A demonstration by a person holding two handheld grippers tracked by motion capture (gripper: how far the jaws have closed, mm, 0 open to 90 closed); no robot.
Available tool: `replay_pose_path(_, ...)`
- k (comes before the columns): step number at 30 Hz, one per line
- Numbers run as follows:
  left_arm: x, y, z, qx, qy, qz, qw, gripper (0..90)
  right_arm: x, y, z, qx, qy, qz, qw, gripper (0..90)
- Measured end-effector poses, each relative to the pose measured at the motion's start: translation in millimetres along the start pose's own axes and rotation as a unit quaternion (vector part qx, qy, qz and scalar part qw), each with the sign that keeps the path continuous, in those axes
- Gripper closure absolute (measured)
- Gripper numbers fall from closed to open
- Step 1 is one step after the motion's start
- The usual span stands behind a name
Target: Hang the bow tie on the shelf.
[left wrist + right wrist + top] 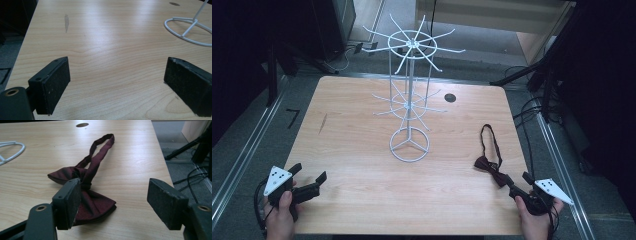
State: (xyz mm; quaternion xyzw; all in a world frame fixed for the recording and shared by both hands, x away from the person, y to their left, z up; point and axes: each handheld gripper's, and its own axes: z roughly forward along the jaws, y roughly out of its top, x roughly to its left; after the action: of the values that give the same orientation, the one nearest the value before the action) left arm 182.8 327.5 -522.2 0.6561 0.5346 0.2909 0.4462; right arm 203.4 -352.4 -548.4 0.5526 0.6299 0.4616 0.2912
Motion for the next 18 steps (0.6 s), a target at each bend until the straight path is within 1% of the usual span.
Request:
replay_pose_path(3, 0.1, 0.0, 0.0, -0.001, 0.004, -0.003, 1.0, 7.2, 1.4, 2.3, 1.5, 0.01, -0.002, -0.009, 0.9999, 29.5)
replay_pose_path(4, 0.4, 0.0, -0.2, -0.001, 0.003, -0.002, 1.0, 7.2, 2.0, 4.5, 2.2, 0.017, 0.0, -0.012, 0.9998, 31.7)
replay_pose_path(6, 0.4, 0.0, -0.3, -0.001, 0.004, -0.003, 1.0, 7.3, 3.9, 12.4, 3.5, 0.036, 0.003, -0.028, 0.999, 36.0)
replay_pose_path(7, 0.4, 0.0, -0.3, -0.001, 0.004, -0.003, 1.0, 7.3, 3.9, 12.4, 3.5, 0.036, 0.003, -0.028, 0.999, 36.0)
replay_pose_path(8, 0.6, 0.1, 0.0, 0.0, 0.004, -0.003, 1.0, 7.3, 6.6, 25.9, 4.6, 0.063, 0.005, -0.04, 0.9972, 38.9)
replay_pose_path(10, 0.3, 0.1, 0.3, 0.0, 0.004, -0.003, 1.0, 7.2, 7.7, 42.4, 7.4, 0.093, 0.011, -0.045, 0.9946, 39.5)
replay_pose_path(11, 0.3, 0.1, 0.2, 0.0, 0.005, -0.002, 1.0, 7.3, 8.3, 50.6, 9.6, 0.108, 0.016, -0.047, 0.9929, 39.7)
replay_pose_path(12, 0.3, 0.1, 0.0, 0.0, 0.005, -0.002, 1.0, 7.3, 9.3, 57.9, 12.4, 0.126, 0.016, -0.055, 0.9904, 40.5)
replay_pose_path(13, 0.3, 0.1, 0.0, 0.0, 0.005, -0.002, 1.0, 7.2, 9.3, 57.9, 12.4, 0.126, 0.016, -0.055, 0.9904, 40.5)
replay_pose_path(14, 0.4, 0.0, -0.2, -0.001, 0.005, -0.003, 1.0, 7.3, 12.1, 69.8, 19.2, 0.164, 0.011, -0.081, 0.9831, 41.4)
replay_pose_path(15, 0.6, -0.1, -0.5, -0.002, 0.006, -0.005, 1.0, 7.3, 13.4, 74.8, 23.3, 0.178, 0.01, -0.088, 0.98, 42.0)
replay_pose_path(16, 0.7, -0.2, -0.6, -0.004, 0.006, -0.007, 0.9999, 7.3, 13.4, 74.8, 23.3, 0.178, 0.01, -0.088, 0.98, 42.0)
replay_pose_path(17, 0.8, -0.2, -0.5, -0.004, 0.007, -0.008, 0.9999, 7.3, 15.7, 83.1, 32.2, 0.209, 0.003, -0.095, 0.9732, 42.7)
replay_pose_path(18, 0.6, -0.1, -0.6, -0.003, 0.007, -0.006, 1.0, 7.2, 17.0, 86.6, 36.6, 0.224, 0.003, -0.096, 0.9699, 42.7)
